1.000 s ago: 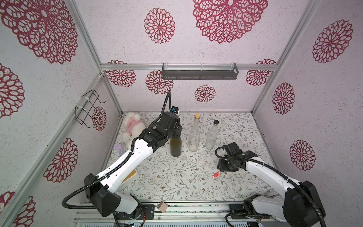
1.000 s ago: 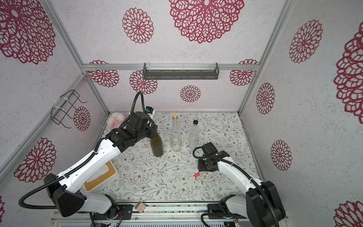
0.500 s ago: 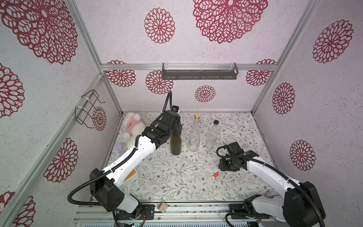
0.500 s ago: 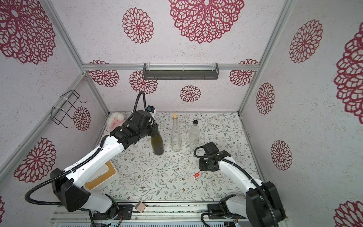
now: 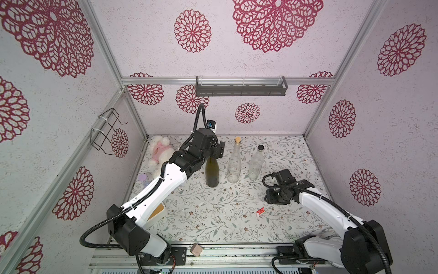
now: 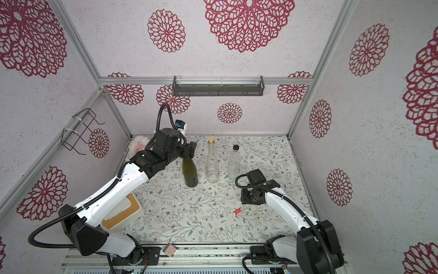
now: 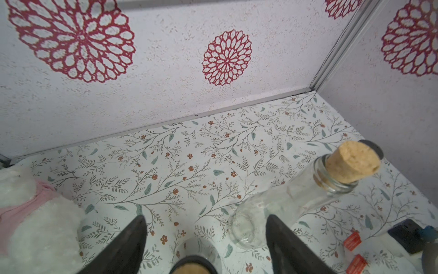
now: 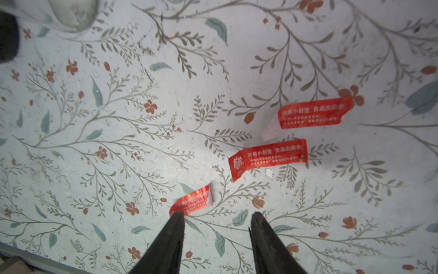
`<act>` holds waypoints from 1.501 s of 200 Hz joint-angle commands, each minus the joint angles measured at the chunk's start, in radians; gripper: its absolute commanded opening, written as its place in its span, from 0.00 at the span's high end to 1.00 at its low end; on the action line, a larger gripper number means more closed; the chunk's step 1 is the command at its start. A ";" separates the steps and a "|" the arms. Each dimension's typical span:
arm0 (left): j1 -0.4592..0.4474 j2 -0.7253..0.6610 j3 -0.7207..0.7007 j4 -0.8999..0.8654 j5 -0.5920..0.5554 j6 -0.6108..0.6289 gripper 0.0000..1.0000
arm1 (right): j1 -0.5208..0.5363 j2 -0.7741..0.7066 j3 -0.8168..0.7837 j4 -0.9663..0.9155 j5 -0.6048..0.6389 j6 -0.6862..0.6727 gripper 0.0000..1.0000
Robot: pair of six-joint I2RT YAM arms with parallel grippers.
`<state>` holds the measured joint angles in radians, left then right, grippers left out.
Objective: Remove the label from the bottle
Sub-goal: Place the bottle at the center of the board, then reset both arms
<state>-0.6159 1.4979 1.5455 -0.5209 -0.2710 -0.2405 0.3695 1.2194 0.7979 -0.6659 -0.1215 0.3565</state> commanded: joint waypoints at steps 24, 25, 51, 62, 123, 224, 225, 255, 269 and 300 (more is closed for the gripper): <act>0.036 -0.103 0.108 -0.026 -0.013 0.061 0.02 | -0.088 -0.026 0.146 -0.029 -0.019 -0.075 0.50; 0.038 -0.105 0.109 -0.028 -0.013 0.062 0.02 | -0.089 -0.026 0.149 -0.030 -0.019 -0.076 0.50; 0.081 -0.164 0.109 -0.055 -0.016 0.084 0.03 | -0.149 -0.008 0.233 -0.034 -0.030 -0.113 0.48; 0.112 -0.197 0.097 -0.061 -0.001 0.085 0.03 | -0.171 0.003 0.265 -0.030 -0.027 -0.123 0.46; 0.441 -0.387 -0.155 -0.002 0.149 0.012 0.03 | -0.301 0.016 0.311 0.152 0.023 -0.088 0.21; 0.645 -0.418 -0.372 0.061 0.324 -0.046 0.03 | -0.336 -0.046 0.230 0.347 0.059 -0.070 0.01; 0.645 -0.417 -0.372 0.061 0.326 -0.047 0.03 | -0.336 -0.047 0.229 0.349 0.059 -0.070 0.01; 0.645 -0.448 -0.413 0.073 0.342 -0.044 0.03 | -0.336 -0.076 0.146 0.472 0.036 -0.093 0.01; 0.645 -0.482 -0.472 0.123 0.294 -0.024 0.03 | -0.334 -0.083 0.085 0.562 0.027 -0.097 0.01; 0.645 -0.555 -0.531 0.131 0.205 -0.026 0.03 | -0.296 -0.059 0.056 0.641 0.003 -0.088 0.01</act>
<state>0.0223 0.9962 1.0325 -0.4343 -0.0017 -0.2798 0.0452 1.1515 0.8505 -0.1448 -0.1024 0.2710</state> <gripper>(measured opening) 0.971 0.989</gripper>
